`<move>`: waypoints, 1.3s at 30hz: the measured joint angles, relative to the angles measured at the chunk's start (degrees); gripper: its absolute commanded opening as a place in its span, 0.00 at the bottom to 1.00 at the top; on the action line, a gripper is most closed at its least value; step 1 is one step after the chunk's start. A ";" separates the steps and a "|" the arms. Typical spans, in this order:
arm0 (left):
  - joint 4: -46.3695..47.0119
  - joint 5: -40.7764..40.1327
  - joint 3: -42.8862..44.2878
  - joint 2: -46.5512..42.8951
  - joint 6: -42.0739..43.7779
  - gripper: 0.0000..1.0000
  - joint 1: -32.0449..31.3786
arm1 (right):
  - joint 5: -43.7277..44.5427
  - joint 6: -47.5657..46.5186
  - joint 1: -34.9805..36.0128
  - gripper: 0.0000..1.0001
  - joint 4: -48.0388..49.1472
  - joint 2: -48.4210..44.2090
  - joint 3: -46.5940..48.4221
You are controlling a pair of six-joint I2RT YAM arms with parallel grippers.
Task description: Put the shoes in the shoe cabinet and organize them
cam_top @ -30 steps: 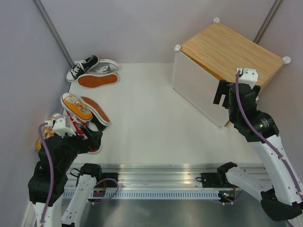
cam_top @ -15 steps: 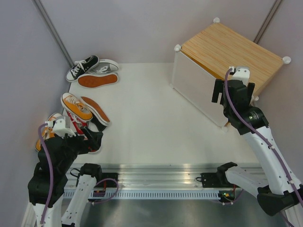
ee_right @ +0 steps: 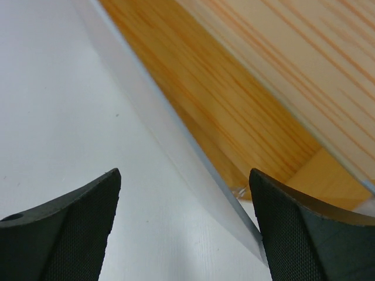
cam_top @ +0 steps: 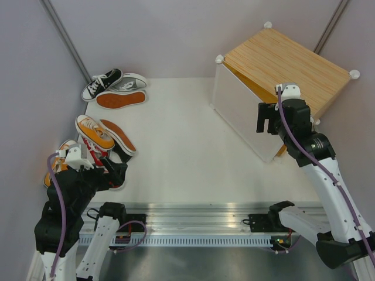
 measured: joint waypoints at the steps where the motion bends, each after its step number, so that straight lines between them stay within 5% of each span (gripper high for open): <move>1: 0.00 -0.02 0.00 0.00 -0.02 1.00 0.00 | -2.19 -0.33 0.00 0.94 -0.98 -0.07 0.33; 15: 1.79 0.57 -0.15 2.19 -0.02 1.00 0.00 | -35.45 2.25 0.26 0.94 -6.80 0.90 7.48; 24: 2.56 1.07 -0.26 2.67 -0.02 1.00 0.00 | -40.39 6.08 1.77 0.95 -4.50 4.96 7.34; 39: 2.56 2.10 -0.35 2.29 -0.07 1.00 0.00 | -39.98 17.42 15.96 0.96 14.78 18.05 7.80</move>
